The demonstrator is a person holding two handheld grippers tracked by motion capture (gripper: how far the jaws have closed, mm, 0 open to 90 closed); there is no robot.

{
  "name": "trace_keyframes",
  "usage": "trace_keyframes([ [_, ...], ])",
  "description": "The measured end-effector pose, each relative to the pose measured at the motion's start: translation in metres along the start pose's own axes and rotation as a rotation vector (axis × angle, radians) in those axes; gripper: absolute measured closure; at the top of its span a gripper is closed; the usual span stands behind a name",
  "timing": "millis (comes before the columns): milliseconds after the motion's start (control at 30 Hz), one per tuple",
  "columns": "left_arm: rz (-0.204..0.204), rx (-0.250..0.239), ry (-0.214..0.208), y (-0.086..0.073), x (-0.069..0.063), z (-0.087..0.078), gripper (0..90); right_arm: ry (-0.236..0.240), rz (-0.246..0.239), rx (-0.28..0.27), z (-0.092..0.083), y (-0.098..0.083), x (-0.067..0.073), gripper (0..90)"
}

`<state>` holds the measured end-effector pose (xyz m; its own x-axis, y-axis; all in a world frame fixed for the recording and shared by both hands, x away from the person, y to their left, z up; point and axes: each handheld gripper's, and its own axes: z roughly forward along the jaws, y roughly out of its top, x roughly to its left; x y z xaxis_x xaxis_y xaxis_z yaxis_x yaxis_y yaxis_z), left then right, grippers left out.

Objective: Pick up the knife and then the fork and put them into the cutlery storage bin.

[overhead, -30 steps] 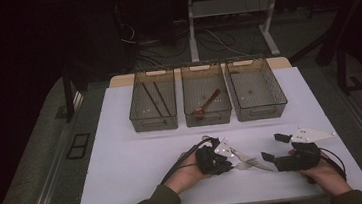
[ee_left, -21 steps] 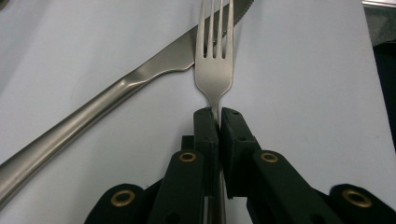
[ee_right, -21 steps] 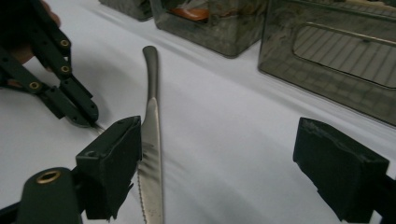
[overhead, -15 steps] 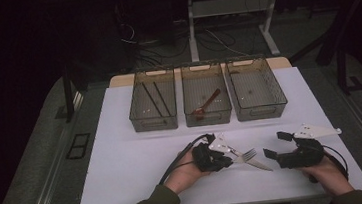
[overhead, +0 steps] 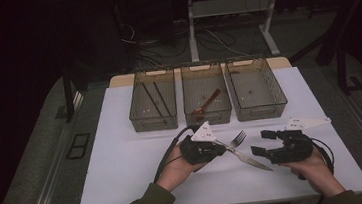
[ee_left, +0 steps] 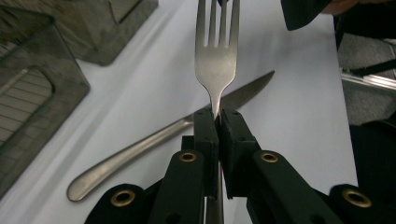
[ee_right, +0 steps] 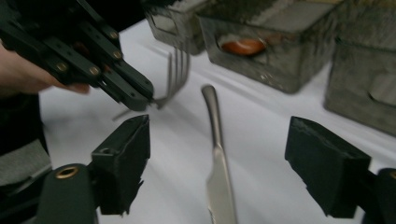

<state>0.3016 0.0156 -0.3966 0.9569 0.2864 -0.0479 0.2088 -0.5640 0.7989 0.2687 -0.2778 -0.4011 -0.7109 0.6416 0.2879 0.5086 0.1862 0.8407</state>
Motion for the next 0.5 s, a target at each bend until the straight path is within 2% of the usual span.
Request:
trace_keyframes([
  [233,-0.021,-0.03,0.062,0.002,0.0,-0.003,85.3,0.068,0.049,-0.017,0.018,0.019,0.008,39.9],
  [500,-0.015,-0.049,0.099,0.003,0.002,-0.006,85.3,0.083,0.038,-0.001,0.045,0.035,0.014,58.7],
])
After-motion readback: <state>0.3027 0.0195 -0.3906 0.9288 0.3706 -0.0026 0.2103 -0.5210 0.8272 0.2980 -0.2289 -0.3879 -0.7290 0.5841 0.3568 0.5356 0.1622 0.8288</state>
